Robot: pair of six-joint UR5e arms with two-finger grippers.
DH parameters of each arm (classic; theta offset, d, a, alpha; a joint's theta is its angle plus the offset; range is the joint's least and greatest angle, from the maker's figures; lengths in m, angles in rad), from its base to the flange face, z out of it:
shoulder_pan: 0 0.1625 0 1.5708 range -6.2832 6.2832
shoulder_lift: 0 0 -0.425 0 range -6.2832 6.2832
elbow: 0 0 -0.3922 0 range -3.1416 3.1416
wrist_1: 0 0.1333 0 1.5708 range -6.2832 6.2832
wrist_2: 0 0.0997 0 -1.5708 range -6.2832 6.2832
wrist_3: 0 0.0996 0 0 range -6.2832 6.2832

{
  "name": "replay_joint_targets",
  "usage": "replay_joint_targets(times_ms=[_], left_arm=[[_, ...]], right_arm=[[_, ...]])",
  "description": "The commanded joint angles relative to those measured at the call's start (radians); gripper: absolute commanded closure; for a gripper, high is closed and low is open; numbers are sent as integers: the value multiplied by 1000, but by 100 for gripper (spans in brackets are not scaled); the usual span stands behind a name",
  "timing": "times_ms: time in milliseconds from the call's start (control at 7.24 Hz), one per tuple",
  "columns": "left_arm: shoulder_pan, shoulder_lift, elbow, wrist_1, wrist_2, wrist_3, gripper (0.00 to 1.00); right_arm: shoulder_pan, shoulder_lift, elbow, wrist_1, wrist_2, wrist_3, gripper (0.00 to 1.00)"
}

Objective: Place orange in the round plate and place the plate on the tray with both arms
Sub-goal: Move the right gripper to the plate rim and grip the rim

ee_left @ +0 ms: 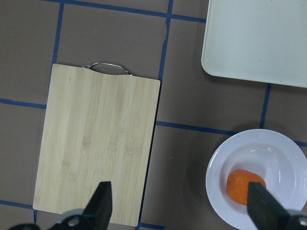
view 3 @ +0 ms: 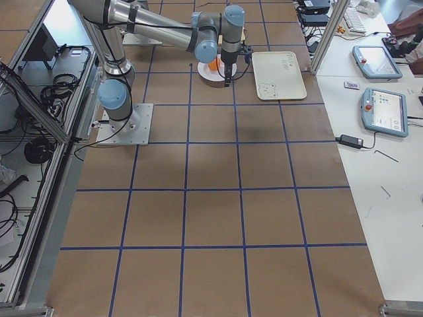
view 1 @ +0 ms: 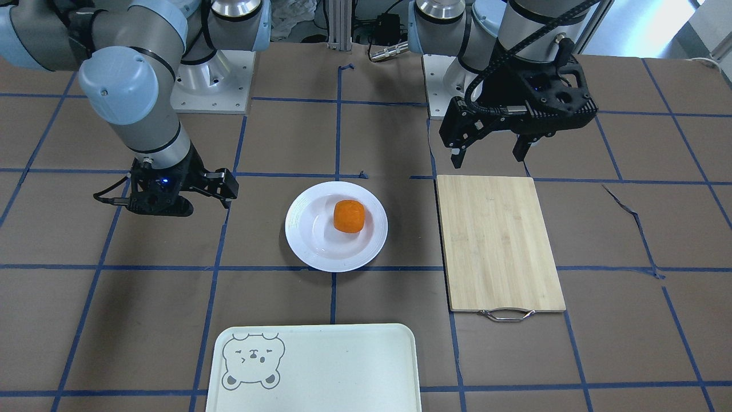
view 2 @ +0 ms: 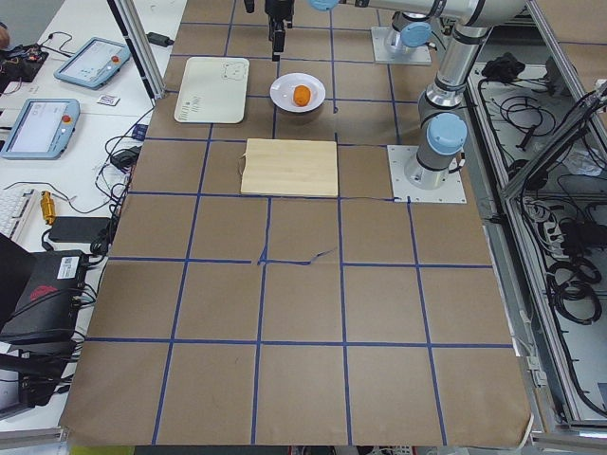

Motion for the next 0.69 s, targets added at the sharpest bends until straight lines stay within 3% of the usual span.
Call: replay_joint_targets(times_ms=[0, 138, 415, 553], left_arm=[[-1, 0, 0, 0, -3, 0, 0], [1, 1, 0, -2, -8, 0, 0], [4, 1, 0, 0, -16, -1, 0], [2, 1, 1, 0, -16, -1, 0]], right_arm=[[3, 16, 48, -6, 157, 0, 0], [4, 39, 70, -11, 166, -3, 0], [9, 125, 97, -174, 343, -2, 0], [18, 143, 101, -286, 375, -3, 0]])
